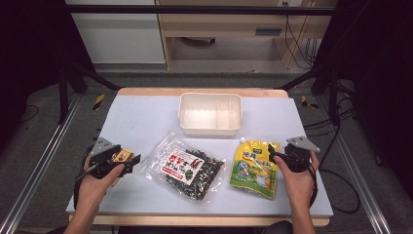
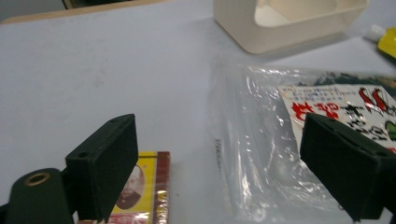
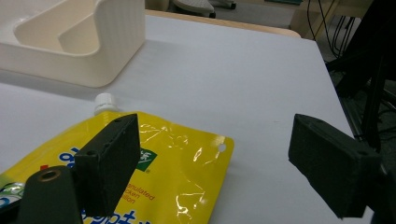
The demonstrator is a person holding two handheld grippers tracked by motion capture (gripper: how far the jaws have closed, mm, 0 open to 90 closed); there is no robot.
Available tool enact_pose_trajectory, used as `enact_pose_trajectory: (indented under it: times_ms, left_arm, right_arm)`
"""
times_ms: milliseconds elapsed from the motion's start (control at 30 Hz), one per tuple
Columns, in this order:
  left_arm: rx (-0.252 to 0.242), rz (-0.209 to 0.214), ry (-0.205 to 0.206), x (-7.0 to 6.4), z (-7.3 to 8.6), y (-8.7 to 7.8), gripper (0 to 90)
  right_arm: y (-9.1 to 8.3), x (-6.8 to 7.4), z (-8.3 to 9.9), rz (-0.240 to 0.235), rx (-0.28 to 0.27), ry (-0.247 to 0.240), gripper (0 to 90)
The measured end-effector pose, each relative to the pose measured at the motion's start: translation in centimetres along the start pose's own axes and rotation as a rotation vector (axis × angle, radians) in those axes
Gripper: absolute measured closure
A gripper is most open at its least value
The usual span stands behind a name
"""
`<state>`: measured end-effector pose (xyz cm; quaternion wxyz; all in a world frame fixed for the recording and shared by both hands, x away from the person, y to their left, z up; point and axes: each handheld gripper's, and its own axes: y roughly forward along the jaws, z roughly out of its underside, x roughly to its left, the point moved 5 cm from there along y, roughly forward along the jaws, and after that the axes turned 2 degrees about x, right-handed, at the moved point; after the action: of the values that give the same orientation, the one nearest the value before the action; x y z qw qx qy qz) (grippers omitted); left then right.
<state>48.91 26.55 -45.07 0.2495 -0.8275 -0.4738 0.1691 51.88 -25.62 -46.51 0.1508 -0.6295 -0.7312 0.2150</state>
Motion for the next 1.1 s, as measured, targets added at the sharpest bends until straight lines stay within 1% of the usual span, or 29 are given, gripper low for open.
enact_pose_trajectory:
  times_ms: [167, 267, 333, 367, 400, 433, 467, 533, 567, 600, 733, 800, 867, 933, 1000, 1100]
  left_arm:
    - [0.030, 0.037, 0.000, -1.3, 0.9, -0.1, 9.8]
    - [0.032, 0.044, 0.005, -1.8, 1.2, -0.3, 10.4]
    - [0.046, 0.057, 0.019, -2.4, 1.6, -0.5, 11.1]
    - [0.049, 0.070, 0.016, -2.6, 1.7, -0.6, 11.2]
    - [0.056, 0.101, 0.001, -3.1, 2.0, -0.6, 11.3]
    - [0.056, 0.101, 0.001, -3.1, 2.0, -0.6, 11.3]
    - [0.067, 0.110, -0.001, -3.3, 2.3, -0.6, 11.3]
    - [0.092, 0.116, 0.005, -3.7, 2.9, -0.4, 11.4]
    - [0.103, 0.126, -0.002, -4.0, 3.3, -0.3, 11.4]
    - [0.103, 0.126, -0.002, -4.0, 3.3, -0.3, 11.4]
    - [0.126, 0.111, -0.005, -4.3, 4.1, -0.2, 11.3]
    - [0.127, 0.109, -0.003, -4.3, 4.2, -0.2, 11.3]
    - [0.130, 0.098, -0.004, -4.3, 4.4, -0.3, 11.3]
    - [0.136, 0.101, -0.010, -4.4, 4.5, -0.3, 11.3]
    - [0.139, 0.100, -0.008, -4.4, 4.6, -0.2, 11.3]
    - [0.141, 0.098, -0.008, -4.3, 4.6, -0.2, 11.6]
  right_arm:
    - [-0.1, -0.6, 0.1, 0.014, -0.001, 0.018, 16.8]
    - [0.0, -0.6, 0.1, 0.022, 0.005, 0.014, 16.7]
    - [0.2, -0.5, 0.2, 0.028, 0.008, 0.014, 16.6]
    - [0.2, -0.5, 0.2, 0.031, 0.009, 0.013, 16.6]
    - [0.2, -0.5, 0.2, 0.033, 0.010, 0.012, 16.6]
    - [0.2, -0.5, 0.3, 0.033, 0.012, 0.013, 16.6]
    - [0.2, -0.5, 0.3, 0.033, 0.012, 0.013, 16.6]
    - [0.3, -0.6, 0.4, 0.032, 0.017, 0.008, 16.5]
    - [0.3, -0.7, 0.4, 0.032, 0.019, 0.010, 16.5]
    - [0.3, -0.7, 0.4, 0.032, 0.019, 0.010, 16.5]
    - [0.1, -1.0, 0.4, 0.036, 0.012, 0.015, 16.3]
    - [0.1, -1.0, 0.4, 0.036, 0.012, 0.013, 16.3]
    - [0.2, -0.9, 0.4, 0.037, 0.014, 0.008, 16.2]
    - [0.2, -0.5, 0.3, 0.033, 0.014, -0.002, 16.2]
    - [0.2, -0.4, 0.3, 0.031, 0.015, 0.000, 16.2]
    - [0.3, -0.4, 0.3, 0.029, 0.022, -0.010, 16.1]
